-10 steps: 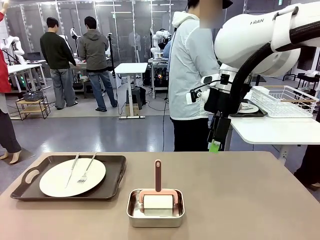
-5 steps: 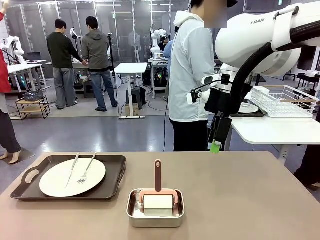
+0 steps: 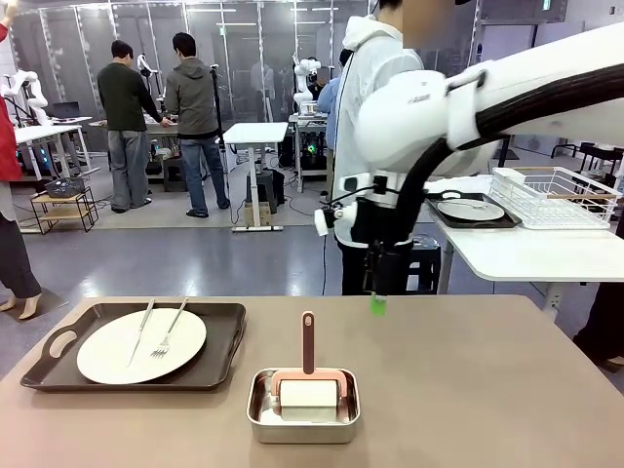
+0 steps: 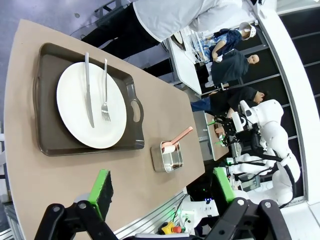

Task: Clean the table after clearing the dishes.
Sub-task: When the left (or right) Handle tray is removed, use the left hand (or right hand) to clean the left (or right) side of the table with the Lint Roller.

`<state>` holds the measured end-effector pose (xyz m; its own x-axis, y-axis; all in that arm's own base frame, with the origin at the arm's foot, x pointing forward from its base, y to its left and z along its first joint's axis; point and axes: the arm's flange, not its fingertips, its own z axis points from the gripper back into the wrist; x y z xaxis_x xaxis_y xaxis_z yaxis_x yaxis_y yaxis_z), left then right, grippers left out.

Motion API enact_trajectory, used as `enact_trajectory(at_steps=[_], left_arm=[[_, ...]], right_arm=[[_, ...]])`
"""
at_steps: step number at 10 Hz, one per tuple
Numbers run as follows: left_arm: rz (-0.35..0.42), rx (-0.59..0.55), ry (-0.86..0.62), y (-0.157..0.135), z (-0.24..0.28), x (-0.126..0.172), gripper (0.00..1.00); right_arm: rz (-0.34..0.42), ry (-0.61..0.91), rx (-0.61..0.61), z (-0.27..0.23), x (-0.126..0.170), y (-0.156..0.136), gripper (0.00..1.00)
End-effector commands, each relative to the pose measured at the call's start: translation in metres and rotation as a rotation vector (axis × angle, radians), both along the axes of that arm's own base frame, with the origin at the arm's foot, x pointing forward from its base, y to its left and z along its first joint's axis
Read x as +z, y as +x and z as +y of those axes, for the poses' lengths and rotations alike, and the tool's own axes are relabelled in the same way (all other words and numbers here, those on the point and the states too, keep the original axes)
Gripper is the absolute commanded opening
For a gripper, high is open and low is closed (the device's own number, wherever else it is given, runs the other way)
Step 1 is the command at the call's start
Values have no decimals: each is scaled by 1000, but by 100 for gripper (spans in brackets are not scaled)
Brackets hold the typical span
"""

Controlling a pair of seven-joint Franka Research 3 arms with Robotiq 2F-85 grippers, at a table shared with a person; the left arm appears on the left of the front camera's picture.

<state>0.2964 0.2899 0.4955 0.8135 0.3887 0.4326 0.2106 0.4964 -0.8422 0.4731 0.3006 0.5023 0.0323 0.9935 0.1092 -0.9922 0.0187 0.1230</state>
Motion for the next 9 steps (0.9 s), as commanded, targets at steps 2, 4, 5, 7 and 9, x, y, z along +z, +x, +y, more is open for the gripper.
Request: enact_trajectory(at_steps=[2,4,5,7,9], left_arm=[[-13,-3,-3,-1,1,2,100],[-13,-3,-3,-1,1,2,100],[-13,-3,-3,-1,1,2,100],[-13,-3,-3,-1,1,2,100],[-13,-3,-3,-1,1,2,100]], right_arm=[[-62,-81,77,49,0,28,100],[-23,-85,105,72,-11,40,100],[-10,-83,115,76,-14,41,100],[45,-84,110,89,-25,44,100],[72,-57,83,93,-35,45,100]])
